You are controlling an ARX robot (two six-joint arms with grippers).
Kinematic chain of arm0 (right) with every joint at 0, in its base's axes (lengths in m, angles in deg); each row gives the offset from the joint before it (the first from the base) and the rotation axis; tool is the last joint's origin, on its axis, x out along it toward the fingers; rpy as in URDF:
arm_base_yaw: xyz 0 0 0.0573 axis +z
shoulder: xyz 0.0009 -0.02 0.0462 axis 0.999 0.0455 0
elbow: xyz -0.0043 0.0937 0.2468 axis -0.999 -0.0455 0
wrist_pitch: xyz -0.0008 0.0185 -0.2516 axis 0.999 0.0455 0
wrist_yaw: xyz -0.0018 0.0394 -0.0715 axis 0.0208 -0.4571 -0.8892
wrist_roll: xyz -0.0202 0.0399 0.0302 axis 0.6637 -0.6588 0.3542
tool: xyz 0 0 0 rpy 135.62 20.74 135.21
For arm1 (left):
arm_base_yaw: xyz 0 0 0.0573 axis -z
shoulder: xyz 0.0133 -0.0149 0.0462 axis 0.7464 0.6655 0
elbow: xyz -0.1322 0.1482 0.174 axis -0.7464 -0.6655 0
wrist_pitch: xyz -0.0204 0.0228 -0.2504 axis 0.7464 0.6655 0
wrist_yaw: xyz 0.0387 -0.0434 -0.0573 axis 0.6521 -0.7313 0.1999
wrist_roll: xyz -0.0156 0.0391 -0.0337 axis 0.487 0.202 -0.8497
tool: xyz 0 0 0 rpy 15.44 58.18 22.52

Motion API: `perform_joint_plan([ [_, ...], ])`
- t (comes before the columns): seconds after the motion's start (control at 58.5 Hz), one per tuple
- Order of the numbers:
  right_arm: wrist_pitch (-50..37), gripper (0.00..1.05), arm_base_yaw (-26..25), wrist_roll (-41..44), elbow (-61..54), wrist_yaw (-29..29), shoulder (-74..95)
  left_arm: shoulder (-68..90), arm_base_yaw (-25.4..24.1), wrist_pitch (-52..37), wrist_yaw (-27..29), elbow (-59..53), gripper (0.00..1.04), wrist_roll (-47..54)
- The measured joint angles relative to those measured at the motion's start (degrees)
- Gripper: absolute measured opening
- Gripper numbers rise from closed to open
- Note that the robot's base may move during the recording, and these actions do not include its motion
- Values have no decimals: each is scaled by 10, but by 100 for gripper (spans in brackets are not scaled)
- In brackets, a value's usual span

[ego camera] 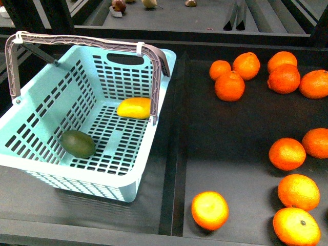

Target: Pick mango and avocado into basket

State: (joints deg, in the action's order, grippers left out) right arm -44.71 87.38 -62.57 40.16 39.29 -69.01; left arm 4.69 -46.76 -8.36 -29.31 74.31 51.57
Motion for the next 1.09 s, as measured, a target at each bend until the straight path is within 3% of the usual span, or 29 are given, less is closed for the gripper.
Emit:
perform_joint_plan([
  [0.171, 0, 96, 0, 0, 0, 0, 0, -42, -12, 4, -5, -34, 2, 1],
  [0.53, 0, 96, 0, 0, 0, 0, 0, -214, -13, 162, -5, -40, 2, 1],
  [1.094, 0, 96, 0, 0, 0, 0, 0, -361, -13, 308, -5, -40, 2, 1],
])
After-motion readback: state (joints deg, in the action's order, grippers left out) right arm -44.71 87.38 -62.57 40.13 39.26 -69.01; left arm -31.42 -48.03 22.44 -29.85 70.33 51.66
